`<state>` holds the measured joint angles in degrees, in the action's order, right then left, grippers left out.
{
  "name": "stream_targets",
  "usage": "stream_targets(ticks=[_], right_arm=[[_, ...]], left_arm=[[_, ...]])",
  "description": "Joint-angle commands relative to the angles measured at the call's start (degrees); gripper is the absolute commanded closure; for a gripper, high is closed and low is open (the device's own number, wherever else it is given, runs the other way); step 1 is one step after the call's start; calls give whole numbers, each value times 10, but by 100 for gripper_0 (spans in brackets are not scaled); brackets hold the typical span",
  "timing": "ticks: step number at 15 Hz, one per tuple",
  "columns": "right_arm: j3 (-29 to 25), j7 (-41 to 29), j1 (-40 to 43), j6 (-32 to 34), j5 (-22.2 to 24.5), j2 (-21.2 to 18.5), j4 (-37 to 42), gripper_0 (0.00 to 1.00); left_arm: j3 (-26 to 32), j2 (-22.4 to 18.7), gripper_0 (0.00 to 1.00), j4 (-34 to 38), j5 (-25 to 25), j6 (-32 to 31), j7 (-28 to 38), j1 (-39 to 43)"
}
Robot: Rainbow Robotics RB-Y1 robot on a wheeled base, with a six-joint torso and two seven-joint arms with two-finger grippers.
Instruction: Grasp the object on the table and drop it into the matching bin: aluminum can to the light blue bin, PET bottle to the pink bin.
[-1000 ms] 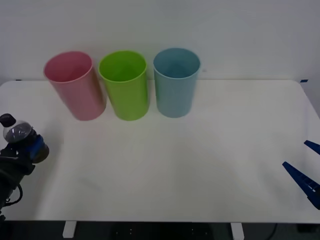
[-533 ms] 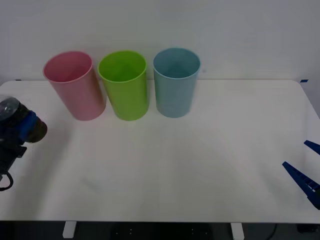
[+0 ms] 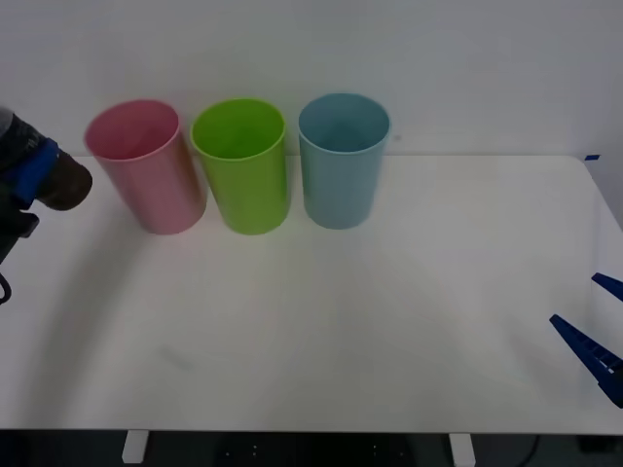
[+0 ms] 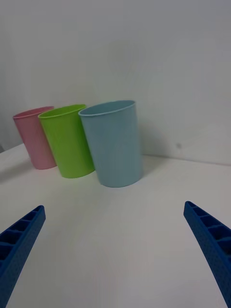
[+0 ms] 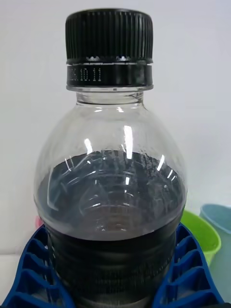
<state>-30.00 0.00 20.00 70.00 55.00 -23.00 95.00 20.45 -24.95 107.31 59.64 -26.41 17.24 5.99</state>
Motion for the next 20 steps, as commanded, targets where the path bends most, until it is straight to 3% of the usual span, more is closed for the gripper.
stream_targets(ticks=[1,7,15,20], right_arm=[[0,0,0,0,0,0,0,0],[0,0,0,0,0,0,0,0],[0,0,0,0,0,0,0,0],[0,0,0,0,0,0,0,0]], left_arm=[[-19,-1,100,-22,28,33,-1,-49],[-51,-4,100,-125,88,42,-15,-171],[-74,-4,100,-313,179,41,-47,-335],[-81,-4,100,-343,188,39,-56,-359]])
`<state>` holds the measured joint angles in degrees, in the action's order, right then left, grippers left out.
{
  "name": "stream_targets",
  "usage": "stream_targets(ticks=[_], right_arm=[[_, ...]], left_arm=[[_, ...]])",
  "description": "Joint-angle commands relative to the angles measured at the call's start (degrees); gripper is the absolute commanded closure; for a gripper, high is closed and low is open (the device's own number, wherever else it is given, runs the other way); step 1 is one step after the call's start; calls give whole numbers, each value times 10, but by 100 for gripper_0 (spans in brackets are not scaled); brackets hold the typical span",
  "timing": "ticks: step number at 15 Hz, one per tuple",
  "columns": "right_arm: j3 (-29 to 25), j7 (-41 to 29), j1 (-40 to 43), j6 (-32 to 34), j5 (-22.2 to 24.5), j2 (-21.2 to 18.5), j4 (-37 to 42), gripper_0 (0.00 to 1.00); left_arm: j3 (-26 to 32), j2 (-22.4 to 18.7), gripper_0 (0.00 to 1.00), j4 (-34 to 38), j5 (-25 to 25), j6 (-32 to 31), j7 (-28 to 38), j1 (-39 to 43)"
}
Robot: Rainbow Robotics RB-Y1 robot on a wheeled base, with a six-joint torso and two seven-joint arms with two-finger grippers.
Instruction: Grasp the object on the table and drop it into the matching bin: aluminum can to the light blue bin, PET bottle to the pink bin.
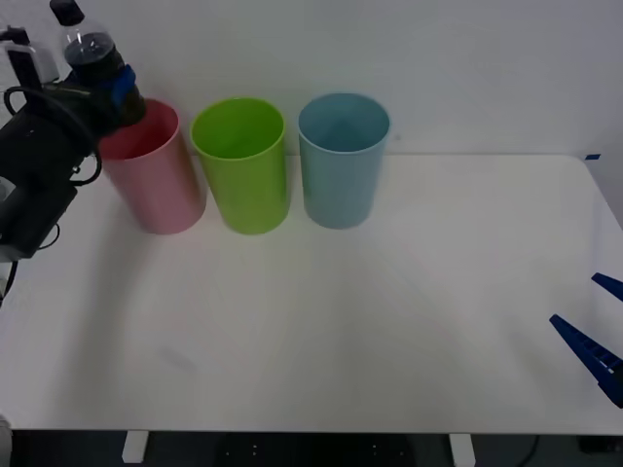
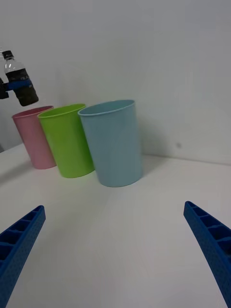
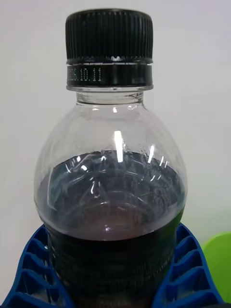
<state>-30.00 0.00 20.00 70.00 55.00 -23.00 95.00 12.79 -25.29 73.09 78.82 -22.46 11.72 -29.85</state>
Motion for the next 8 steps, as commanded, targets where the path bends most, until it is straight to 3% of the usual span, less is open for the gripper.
stream_targets(ticks=[1,4,5,6,7,8], right_arm=[[0,0,0,0,0,0,0,0],[0,0,0,0,0,0,0,0],[0,0,0,0,0,0,0,0],[0,0,0,0,0,0,0,0],[0,0,0,0,0,0,0,0],[0,0,0,0,0,0,0,0]], left_arm=[[-4,0,100,-1,-5,0,-1,0],[-4,0,99,-1,-9,-3,-2,0],[-4,0,93,-1,-9,-3,-2,0],[-4,0,51,-1,-13,-2,-3,0],[-4,1,0,-1,-16,0,-1,0],[-4,1,0,-1,-17,0,-2,0]])
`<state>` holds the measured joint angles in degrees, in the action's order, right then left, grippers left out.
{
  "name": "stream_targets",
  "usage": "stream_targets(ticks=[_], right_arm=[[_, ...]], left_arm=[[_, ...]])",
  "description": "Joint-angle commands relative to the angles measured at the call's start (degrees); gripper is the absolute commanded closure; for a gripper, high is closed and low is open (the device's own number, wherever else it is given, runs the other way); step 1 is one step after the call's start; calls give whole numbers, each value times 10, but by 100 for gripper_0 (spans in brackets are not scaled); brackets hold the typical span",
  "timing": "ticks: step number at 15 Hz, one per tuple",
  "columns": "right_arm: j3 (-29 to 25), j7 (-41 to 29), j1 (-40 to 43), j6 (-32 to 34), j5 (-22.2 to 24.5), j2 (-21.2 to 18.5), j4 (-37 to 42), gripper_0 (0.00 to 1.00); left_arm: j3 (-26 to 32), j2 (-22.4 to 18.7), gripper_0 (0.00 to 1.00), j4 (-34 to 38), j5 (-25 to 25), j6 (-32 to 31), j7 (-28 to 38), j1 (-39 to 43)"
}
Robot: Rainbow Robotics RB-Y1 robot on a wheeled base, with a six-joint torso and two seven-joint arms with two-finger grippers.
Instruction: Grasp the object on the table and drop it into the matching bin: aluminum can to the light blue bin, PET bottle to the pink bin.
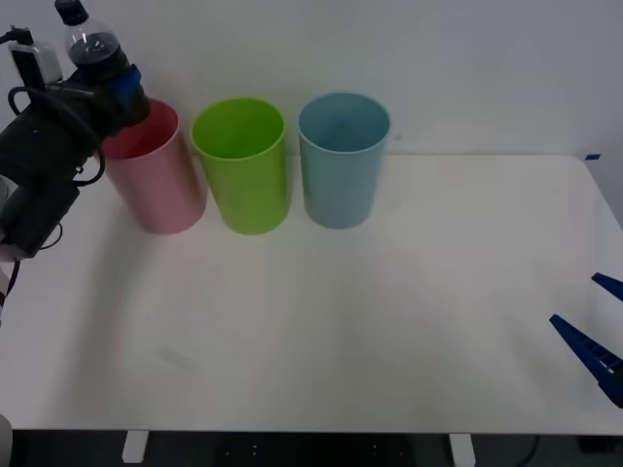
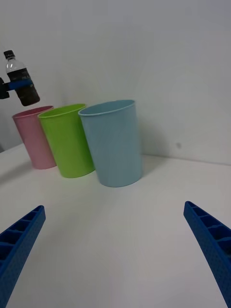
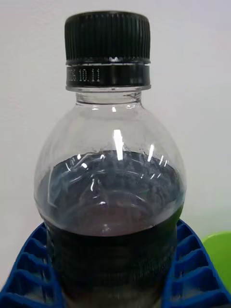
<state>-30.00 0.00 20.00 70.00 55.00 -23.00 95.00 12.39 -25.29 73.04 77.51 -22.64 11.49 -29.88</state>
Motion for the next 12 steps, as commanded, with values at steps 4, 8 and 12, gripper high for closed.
stream_targets(ticks=[4,8,12], right_arm=[[0,0,0,0,0,0,0,0],[0,0,0,0,0,0,0,0],[0,0,0,0,0,0,0,0]], left_arm=[[-3,1,0,1,-29,-2,0,4],[-3,0,0,40,-88,-6,-9,49],[8,0,0,115,-130,-5,-9,125]])
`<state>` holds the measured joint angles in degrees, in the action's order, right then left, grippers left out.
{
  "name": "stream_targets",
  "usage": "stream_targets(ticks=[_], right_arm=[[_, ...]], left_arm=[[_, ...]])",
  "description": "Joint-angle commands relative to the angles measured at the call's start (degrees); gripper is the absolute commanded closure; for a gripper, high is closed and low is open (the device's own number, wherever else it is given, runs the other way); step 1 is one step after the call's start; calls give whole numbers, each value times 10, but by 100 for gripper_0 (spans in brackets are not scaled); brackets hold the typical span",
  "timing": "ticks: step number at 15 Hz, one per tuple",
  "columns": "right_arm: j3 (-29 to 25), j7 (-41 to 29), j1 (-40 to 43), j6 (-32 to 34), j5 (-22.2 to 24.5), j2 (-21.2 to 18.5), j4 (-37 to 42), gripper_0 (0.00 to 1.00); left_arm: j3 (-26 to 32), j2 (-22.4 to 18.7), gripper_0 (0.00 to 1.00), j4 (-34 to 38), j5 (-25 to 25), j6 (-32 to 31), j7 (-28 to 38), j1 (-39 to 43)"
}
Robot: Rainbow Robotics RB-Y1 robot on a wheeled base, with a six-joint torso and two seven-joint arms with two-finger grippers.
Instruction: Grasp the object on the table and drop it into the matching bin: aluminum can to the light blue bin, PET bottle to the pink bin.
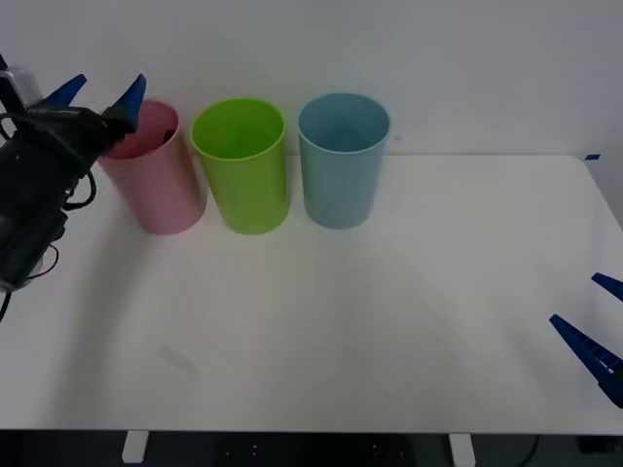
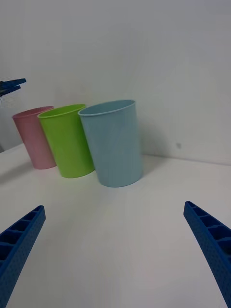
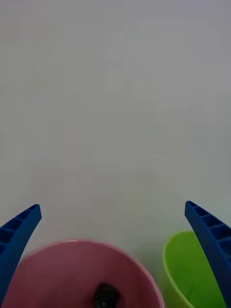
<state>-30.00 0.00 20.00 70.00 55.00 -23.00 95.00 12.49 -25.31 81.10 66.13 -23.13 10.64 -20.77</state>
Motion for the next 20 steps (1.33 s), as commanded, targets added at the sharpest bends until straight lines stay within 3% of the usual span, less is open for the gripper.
stream_targets(ticks=[1,9,20], right_arm=[[0,0,0,0,0,0,0,0],[0,0,0,0,0,0,0,0],[0,0,0,0,0,0,0,0]], left_arm=[[12,0,0,56,-24,-1,0,56],[48,-40,0,191,-106,-27,-6,238],[164,-48,0,196,-122,-286,-52,397]])
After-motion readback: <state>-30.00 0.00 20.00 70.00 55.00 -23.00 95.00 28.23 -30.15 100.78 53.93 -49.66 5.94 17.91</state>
